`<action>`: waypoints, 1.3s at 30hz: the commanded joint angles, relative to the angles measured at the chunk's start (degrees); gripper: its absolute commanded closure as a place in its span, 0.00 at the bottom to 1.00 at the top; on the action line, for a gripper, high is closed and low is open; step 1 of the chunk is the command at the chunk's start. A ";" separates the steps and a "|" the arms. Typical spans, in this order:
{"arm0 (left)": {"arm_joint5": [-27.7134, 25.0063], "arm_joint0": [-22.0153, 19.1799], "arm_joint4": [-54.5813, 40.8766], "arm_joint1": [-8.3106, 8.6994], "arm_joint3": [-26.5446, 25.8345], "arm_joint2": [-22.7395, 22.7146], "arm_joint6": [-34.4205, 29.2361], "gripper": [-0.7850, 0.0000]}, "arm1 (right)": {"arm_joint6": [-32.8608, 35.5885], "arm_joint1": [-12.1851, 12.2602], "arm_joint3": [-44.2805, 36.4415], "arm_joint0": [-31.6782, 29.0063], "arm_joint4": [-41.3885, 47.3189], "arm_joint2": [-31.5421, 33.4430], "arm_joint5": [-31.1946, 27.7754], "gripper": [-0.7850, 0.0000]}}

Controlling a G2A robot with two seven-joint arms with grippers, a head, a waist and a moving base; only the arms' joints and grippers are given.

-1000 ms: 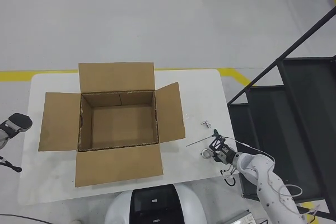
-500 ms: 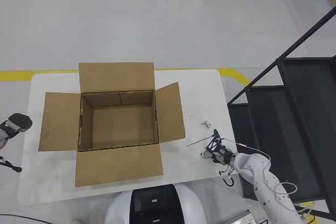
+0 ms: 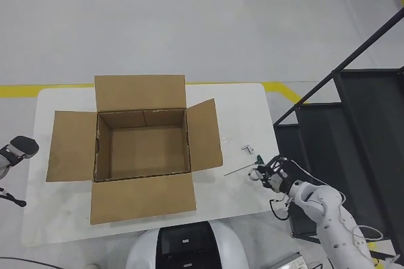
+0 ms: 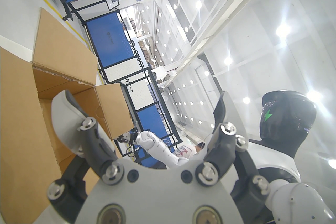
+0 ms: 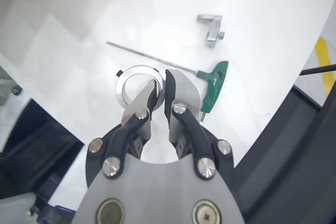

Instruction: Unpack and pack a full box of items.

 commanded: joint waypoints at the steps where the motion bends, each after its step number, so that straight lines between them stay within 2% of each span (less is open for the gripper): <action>1: 0.00 0.00 0.00 0.00 0.00 0.00 0.00 0.00 | 0.50 0.28 -1.60 -1.13 11.02 2.74 -4.19 1.00; 4: 0.00 0.00 0.00 0.00 0.00 0.00 0.00 0.00 | 3.19 0.70 -5.46 -2.08 21.85 4.07 -8.15 1.00; 8: 0.00 0.00 0.00 0.00 0.00 0.00 0.00 0.00 | 7.48 1.07 -11.54 -1.92 32.50 2.26 -8.89 1.00; 12: 0.00 0.00 0.00 0.00 0.00 0.00 0.00 0.00 | 11.32 1.28 -15.71 -0.33 37.08 -1.00 -6.91 1.00; 16: 0.00 0.00 0.00 0.00 0.00 0.00 0.00 0.00 | 10.89 1.18 -15.07 0.69 42.37 -3.78 -5.10 1.00; 33: 0.00 0.00 0.00 0.00 0.00 0.00 0.00 0.00 | 10.92 1.16 -15.42 0.84 42.28 -4.15 -4.75 1.00; 39: 0.00 0.00 0.00 0.00 0.00 0.00 0.00 0.00 | 13.59 0.53 -16.41 9.74 42.51 -14.17 -4.56 1.00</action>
